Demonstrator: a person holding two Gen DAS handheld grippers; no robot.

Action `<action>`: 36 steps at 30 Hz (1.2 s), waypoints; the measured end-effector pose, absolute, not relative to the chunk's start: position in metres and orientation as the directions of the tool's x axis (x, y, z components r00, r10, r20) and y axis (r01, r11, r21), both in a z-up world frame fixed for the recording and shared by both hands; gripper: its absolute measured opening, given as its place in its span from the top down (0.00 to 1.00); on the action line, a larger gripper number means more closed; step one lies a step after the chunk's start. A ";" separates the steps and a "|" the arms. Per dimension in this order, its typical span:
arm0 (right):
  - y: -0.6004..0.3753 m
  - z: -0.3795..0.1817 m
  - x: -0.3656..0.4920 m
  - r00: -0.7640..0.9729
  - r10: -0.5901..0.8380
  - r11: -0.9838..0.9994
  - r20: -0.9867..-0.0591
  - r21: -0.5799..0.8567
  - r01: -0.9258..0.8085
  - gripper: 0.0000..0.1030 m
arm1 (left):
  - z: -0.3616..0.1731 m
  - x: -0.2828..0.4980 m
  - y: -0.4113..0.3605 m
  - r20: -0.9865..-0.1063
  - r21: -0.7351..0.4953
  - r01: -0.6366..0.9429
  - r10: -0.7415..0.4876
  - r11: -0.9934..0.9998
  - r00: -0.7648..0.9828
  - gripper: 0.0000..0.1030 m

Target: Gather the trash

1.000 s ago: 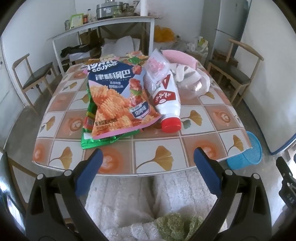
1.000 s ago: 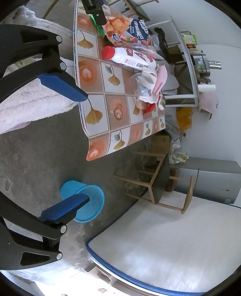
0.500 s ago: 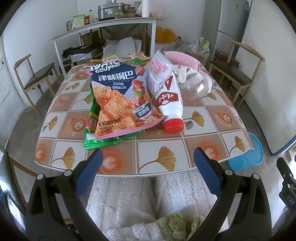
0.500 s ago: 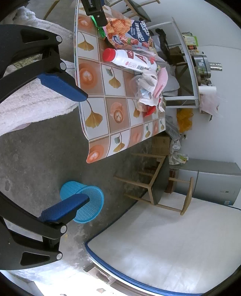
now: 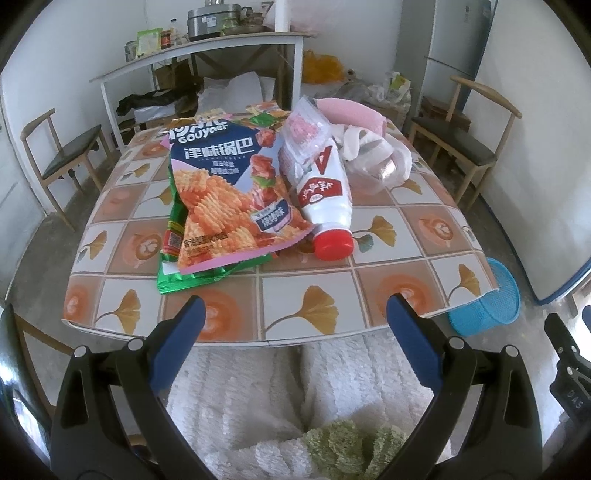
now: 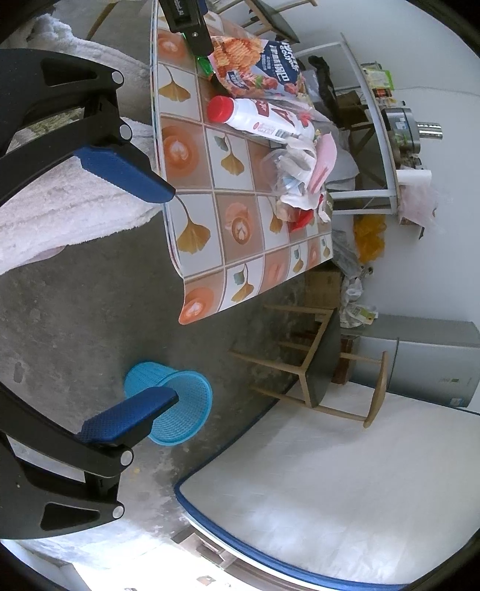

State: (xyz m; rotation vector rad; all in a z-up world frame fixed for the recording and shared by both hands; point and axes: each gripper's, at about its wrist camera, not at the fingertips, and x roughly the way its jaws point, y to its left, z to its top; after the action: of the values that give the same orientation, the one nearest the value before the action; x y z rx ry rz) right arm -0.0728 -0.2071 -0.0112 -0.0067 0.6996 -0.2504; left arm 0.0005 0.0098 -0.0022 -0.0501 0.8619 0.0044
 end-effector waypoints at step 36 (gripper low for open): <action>-0.209 -0.009 -0.074 0.739 -0.227 0.970 -0.635 -0.082 0.228 0.06 | -0.002 -0.002 0.008 -0.757 -0.046 -0.025 -0.019 0.999 0.653 0.08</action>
State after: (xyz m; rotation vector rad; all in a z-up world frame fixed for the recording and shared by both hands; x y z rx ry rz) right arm -0.0743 -0.2090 -0.0094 0.0011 0.6962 -0.2498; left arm -0.0017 0.0082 -0.0017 -0.0545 0.8592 0.0040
